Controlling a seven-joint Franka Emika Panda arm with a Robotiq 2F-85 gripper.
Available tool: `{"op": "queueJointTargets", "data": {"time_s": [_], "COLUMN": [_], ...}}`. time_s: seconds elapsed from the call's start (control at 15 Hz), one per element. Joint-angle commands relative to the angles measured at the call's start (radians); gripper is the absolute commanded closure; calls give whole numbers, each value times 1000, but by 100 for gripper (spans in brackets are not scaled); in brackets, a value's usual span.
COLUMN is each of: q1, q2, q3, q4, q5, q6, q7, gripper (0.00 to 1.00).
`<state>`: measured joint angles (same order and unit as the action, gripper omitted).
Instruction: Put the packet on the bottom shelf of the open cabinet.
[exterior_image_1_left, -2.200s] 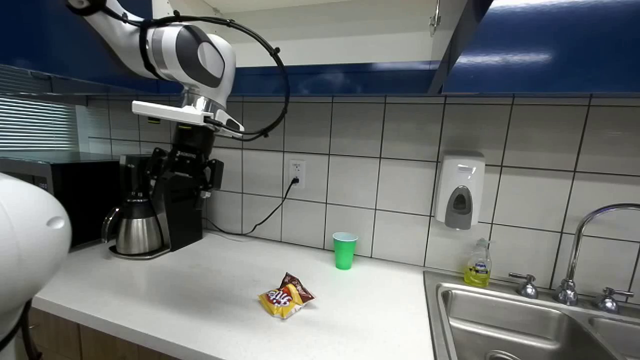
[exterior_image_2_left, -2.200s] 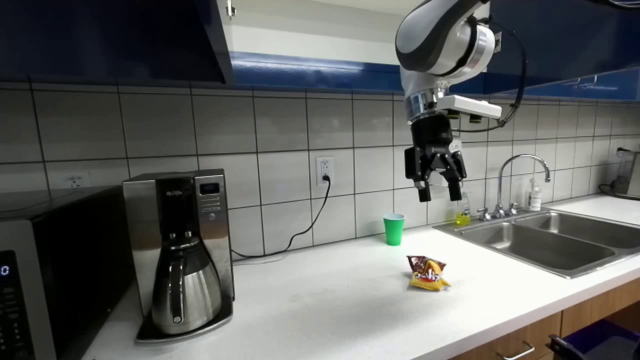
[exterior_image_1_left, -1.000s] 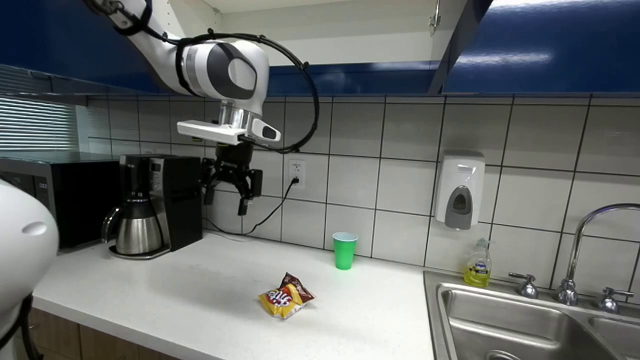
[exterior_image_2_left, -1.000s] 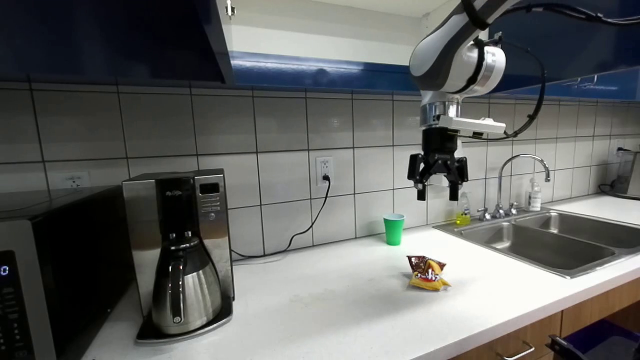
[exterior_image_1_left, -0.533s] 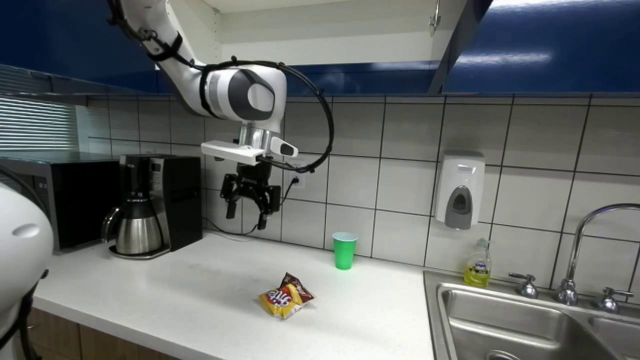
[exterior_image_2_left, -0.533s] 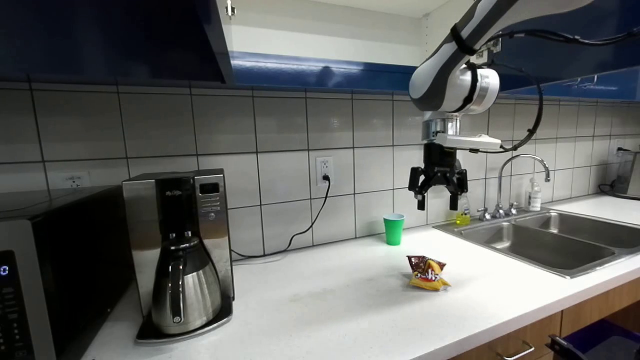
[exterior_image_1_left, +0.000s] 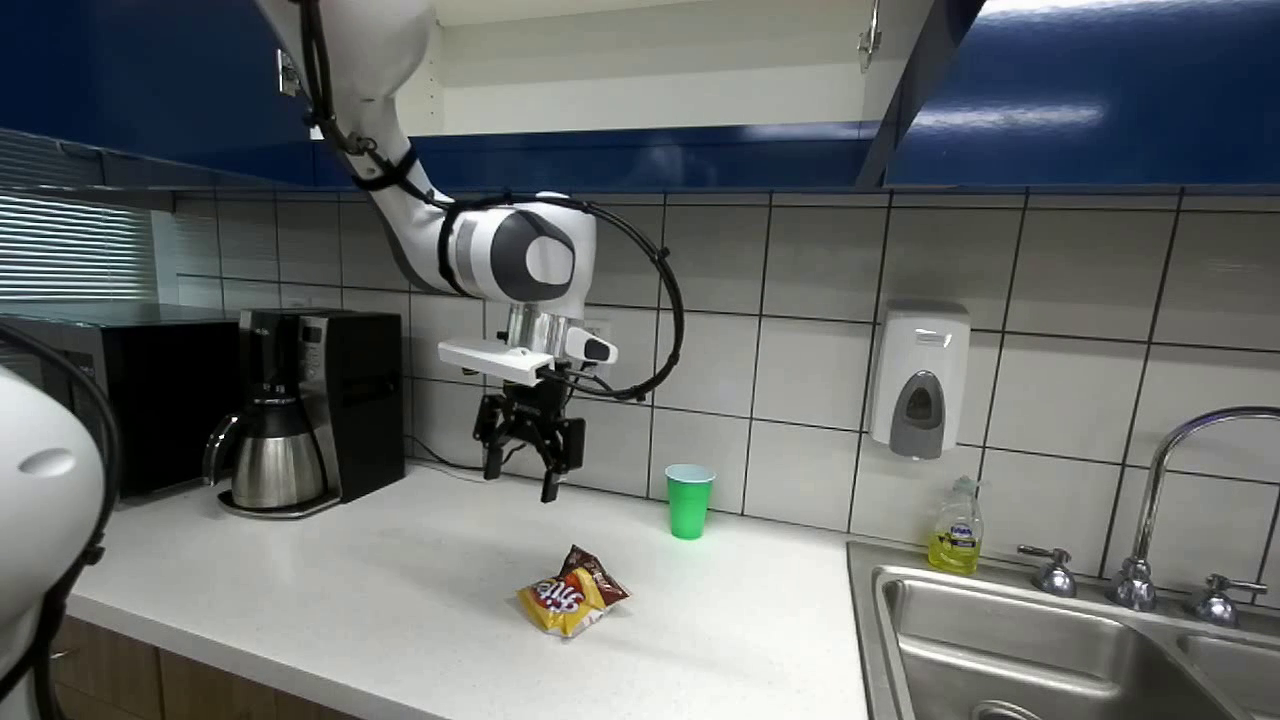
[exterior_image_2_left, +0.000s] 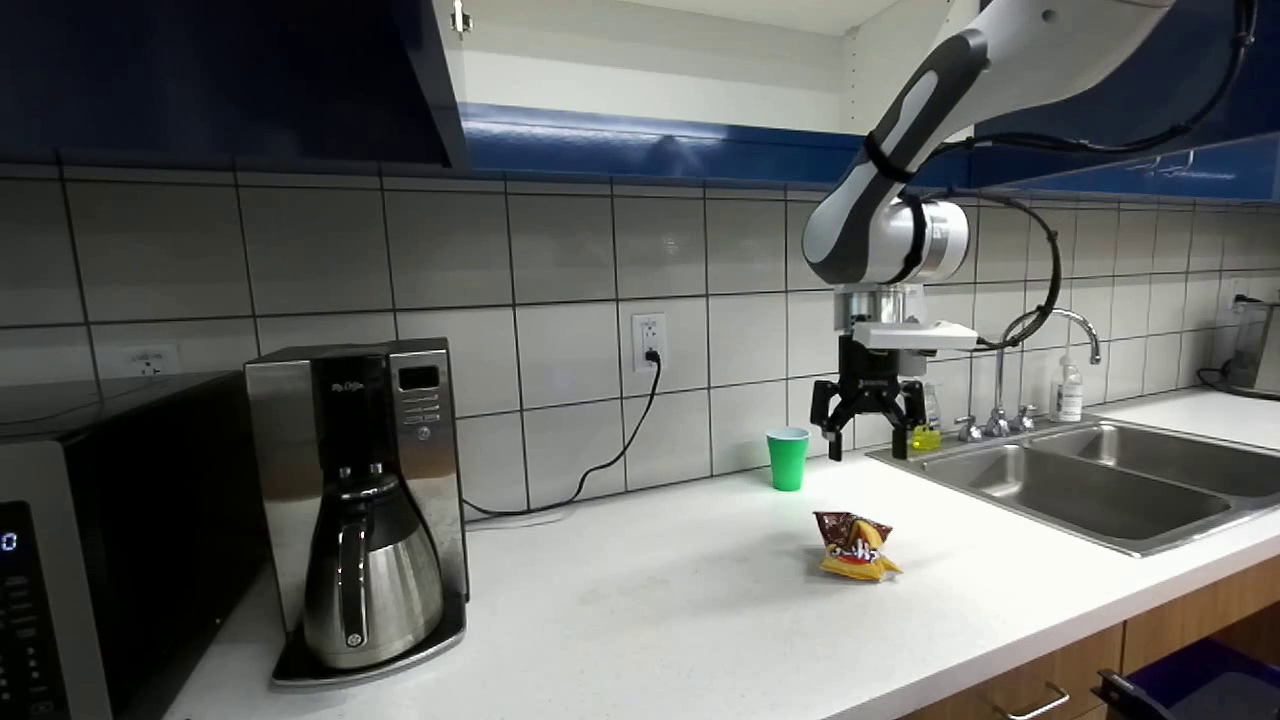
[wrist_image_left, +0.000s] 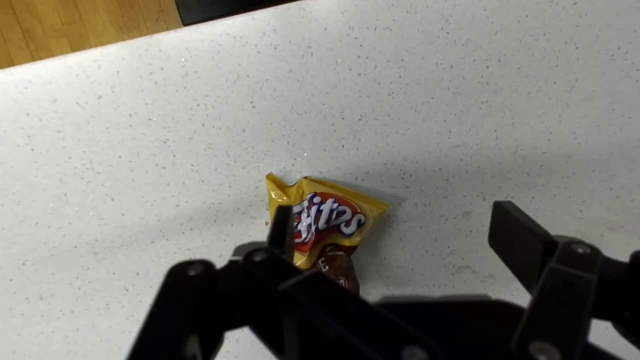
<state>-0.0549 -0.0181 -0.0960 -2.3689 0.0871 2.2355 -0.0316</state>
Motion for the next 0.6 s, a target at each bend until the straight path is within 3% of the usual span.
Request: {"op": "queueJointTargets", "data": {"time_s": [0.0, 0.53], "q1": [-11, -8], "q2": [91, 224], "q3": [4, -17], "q4": [40, 39], "q5": [-25, -46], "q6": [31, 151], "q7": [53, 144], "gripper": [0, 0]}}
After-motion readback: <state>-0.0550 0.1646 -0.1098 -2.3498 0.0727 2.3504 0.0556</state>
